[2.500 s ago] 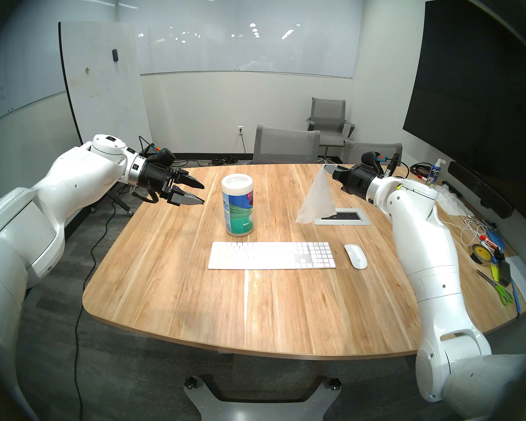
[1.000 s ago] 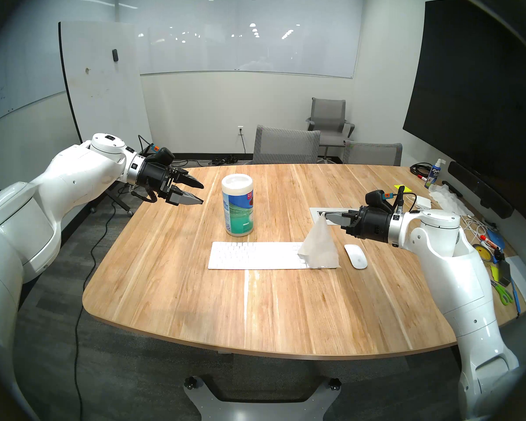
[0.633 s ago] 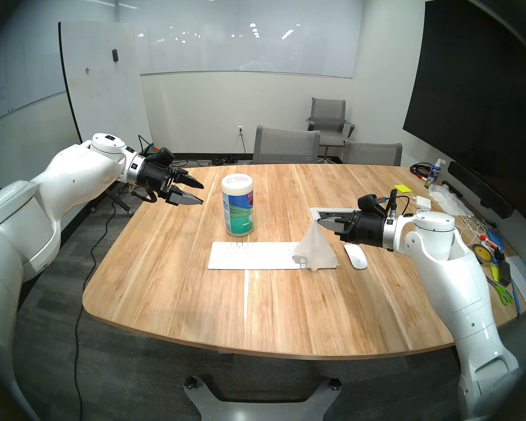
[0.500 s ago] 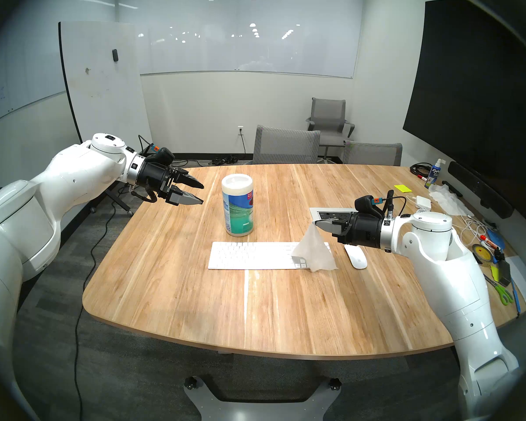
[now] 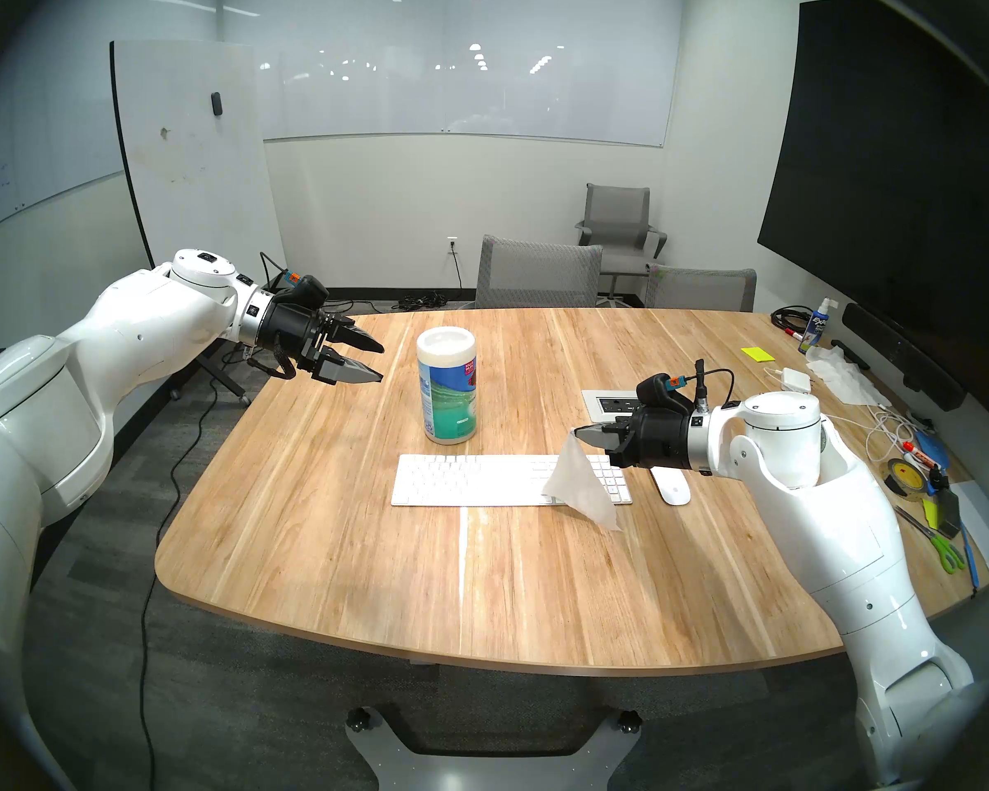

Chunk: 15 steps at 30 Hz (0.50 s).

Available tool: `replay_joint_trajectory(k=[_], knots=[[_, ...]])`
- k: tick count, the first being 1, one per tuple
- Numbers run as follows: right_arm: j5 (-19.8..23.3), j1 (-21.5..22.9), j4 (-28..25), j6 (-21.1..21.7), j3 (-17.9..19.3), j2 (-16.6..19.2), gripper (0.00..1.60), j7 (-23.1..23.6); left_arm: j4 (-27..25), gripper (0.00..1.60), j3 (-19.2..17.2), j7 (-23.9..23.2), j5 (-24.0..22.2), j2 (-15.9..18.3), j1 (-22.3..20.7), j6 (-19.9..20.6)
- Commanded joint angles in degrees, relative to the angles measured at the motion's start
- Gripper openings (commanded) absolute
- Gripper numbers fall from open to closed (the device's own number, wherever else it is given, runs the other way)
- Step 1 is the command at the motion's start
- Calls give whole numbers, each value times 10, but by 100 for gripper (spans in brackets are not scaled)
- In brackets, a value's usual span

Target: Wipe the keyboards and mice with a disinfecting wipe, then set the wipe down

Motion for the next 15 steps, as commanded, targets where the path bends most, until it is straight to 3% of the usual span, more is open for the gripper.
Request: replay_joint_trajectory(k=[1,15], knots=[[-12,37,-2,14,-19,-12,0,-9,0,160,2,1,-14,-1,-19,1],[-40,69,21,35,-65,-17,0,-1,2,160,18,1,-27,-1,-24,-2]])
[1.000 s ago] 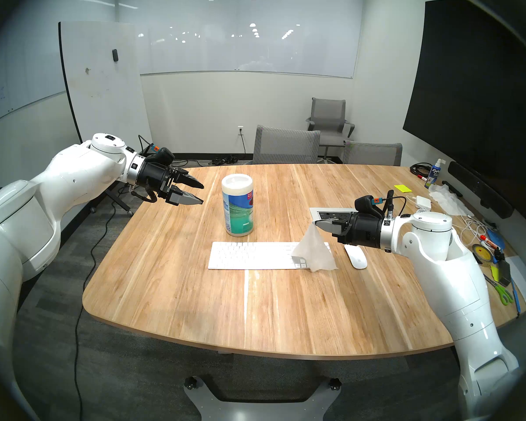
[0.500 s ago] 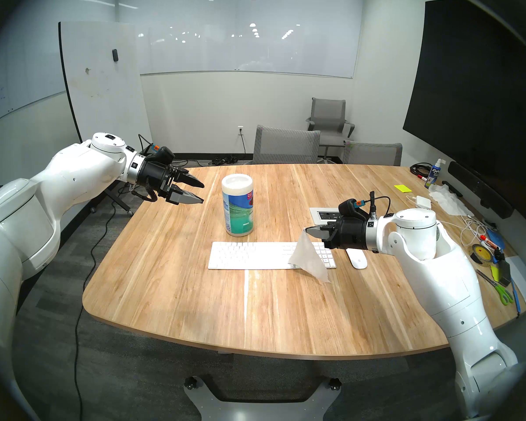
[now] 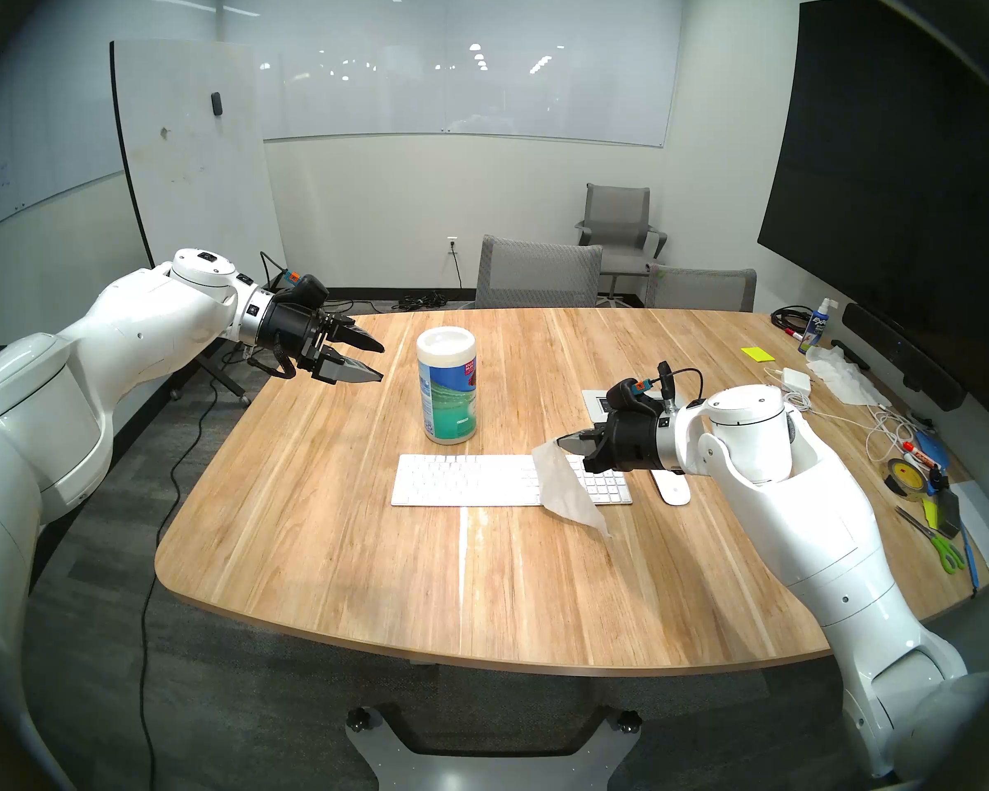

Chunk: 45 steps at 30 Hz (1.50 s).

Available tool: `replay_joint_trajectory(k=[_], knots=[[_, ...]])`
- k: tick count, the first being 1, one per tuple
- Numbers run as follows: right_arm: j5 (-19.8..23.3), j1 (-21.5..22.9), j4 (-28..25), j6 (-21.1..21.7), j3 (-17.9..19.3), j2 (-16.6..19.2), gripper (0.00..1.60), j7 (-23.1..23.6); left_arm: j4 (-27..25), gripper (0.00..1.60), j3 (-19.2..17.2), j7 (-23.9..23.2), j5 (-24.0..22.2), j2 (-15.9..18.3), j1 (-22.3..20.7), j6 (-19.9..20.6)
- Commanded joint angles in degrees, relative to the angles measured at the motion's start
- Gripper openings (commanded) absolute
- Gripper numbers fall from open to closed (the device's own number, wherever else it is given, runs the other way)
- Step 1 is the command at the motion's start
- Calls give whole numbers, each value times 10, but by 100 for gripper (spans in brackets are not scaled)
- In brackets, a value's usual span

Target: Wipe the keyboards and mice with a disinfecting wipe, then set the wipe down

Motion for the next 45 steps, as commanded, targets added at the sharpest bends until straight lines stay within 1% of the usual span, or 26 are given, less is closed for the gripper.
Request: replay_joint_trajectory(k=[1,8,18,25,34,45], knots=[[1,30,-3,1,-9,-4,0,15,0,160,1,1,-13,-1,-19,0],[-10,32,-2,2,-24,-15,0,17,1,160,9,1,-19,-1,-21,-1],[-37,38,-4,14,-56,-46,0,-8,2,160,18,1,-27,-1,-24,-3],[-52,44,6,22,-77,-80,0,-36,3,160,23,1,-31,-2,-25,-4],[-60,54,26,32,-97,-129,0,-63,4,160,26,1,-33,-2,-26,-5],[-63,57,29,44,-118,-162,0,-77,4,160,29,1,-36,-2,-27,-6]])
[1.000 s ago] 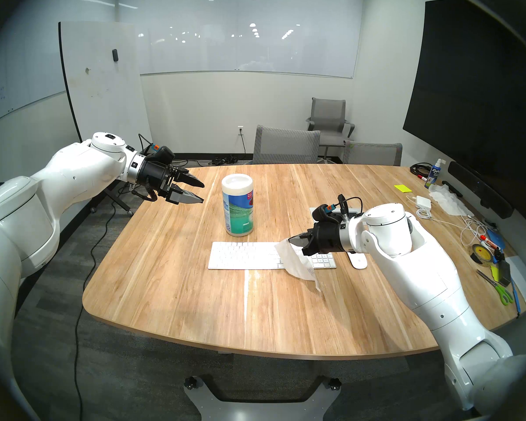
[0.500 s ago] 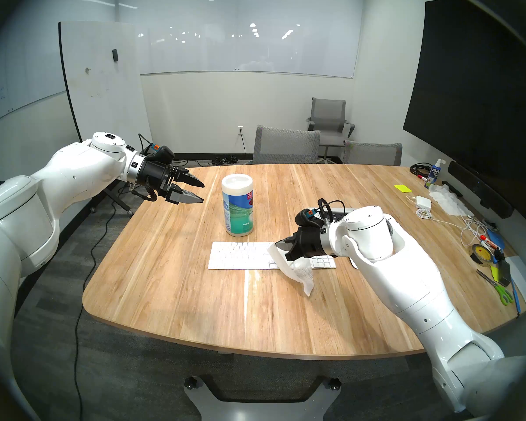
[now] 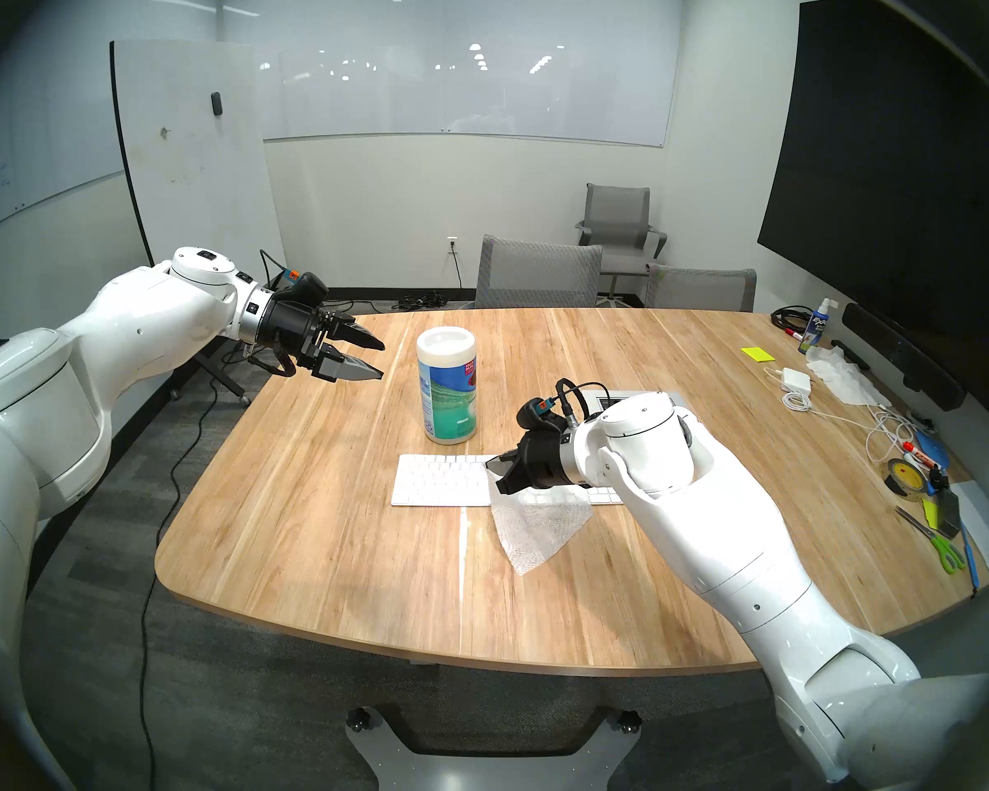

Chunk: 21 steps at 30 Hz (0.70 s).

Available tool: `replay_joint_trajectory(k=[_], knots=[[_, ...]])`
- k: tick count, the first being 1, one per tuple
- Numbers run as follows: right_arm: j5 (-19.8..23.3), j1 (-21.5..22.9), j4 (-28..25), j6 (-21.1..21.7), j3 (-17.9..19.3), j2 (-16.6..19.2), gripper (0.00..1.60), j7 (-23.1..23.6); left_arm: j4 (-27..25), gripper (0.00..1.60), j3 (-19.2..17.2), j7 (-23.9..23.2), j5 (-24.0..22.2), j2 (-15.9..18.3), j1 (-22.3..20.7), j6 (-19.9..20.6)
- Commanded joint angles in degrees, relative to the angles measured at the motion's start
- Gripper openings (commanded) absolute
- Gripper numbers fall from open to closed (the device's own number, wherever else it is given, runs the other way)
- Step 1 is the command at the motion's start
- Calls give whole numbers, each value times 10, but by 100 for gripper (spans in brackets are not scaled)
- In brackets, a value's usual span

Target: Wipe the keyboards and mice with a disinfecting wipe, then set the wipe down

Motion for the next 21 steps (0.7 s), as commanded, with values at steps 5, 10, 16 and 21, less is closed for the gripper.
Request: replay_joint_trajectory(k=[5,10,16,21], knots=[[2,13,-3,0,-17,-49,0,-17,0,160,3,1,-11,-1,-17,1],[0,19,13,-3,-30,-70,0,-30,0,160,4,1,-12,-1,-17,1],[-1,25,29,-5,-42,-93,0,-46,0,160,7,1,-14,-1,-18,1],[-3,29,53,-14,-47,-114,0,-63,1,160,8,1,-15,-1,-18,0]])
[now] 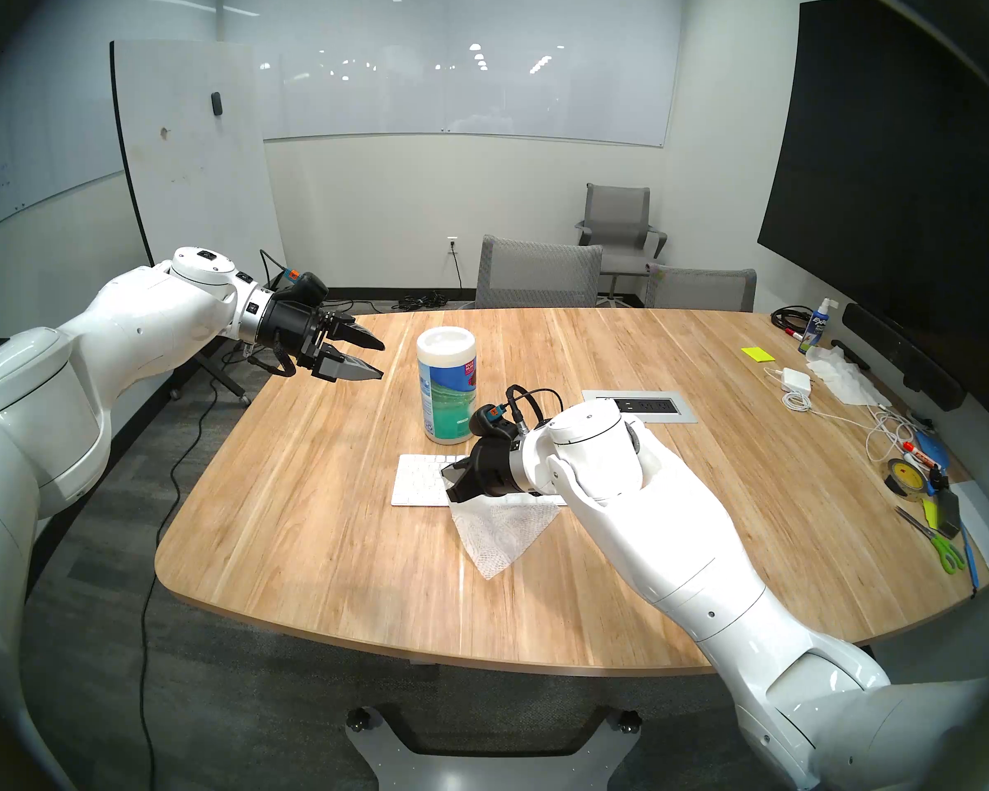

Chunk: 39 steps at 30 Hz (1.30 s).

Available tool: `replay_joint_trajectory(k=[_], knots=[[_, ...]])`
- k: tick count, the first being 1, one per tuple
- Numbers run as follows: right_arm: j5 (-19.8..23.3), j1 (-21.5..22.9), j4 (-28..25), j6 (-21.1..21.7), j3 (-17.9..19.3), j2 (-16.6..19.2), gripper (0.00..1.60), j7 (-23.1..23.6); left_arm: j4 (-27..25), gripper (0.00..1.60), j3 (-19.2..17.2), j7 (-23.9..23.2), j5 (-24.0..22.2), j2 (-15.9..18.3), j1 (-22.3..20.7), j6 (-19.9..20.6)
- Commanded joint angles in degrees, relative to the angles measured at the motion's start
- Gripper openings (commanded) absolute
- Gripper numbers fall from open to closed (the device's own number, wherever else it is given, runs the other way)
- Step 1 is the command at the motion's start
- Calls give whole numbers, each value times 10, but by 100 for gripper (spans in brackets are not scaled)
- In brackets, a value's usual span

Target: Wipe the keyboards and mice with a disinfecting wipe, then set the wipe down

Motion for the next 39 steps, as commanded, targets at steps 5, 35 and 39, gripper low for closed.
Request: replay_joint_trajectory(k=[5,35,39], knots=[[-8,22,57,-31,-7,-73,0,-47,0,160,1,1,-9,0,-16,0],[-11,36,159,-95,-7,-151,0,-106,1,160,8,1,-15,-1,-18,-1],[-14,41,175,-103,-7,-159,0,-116,1,160,10,1,-17,-1,-19,-1]])
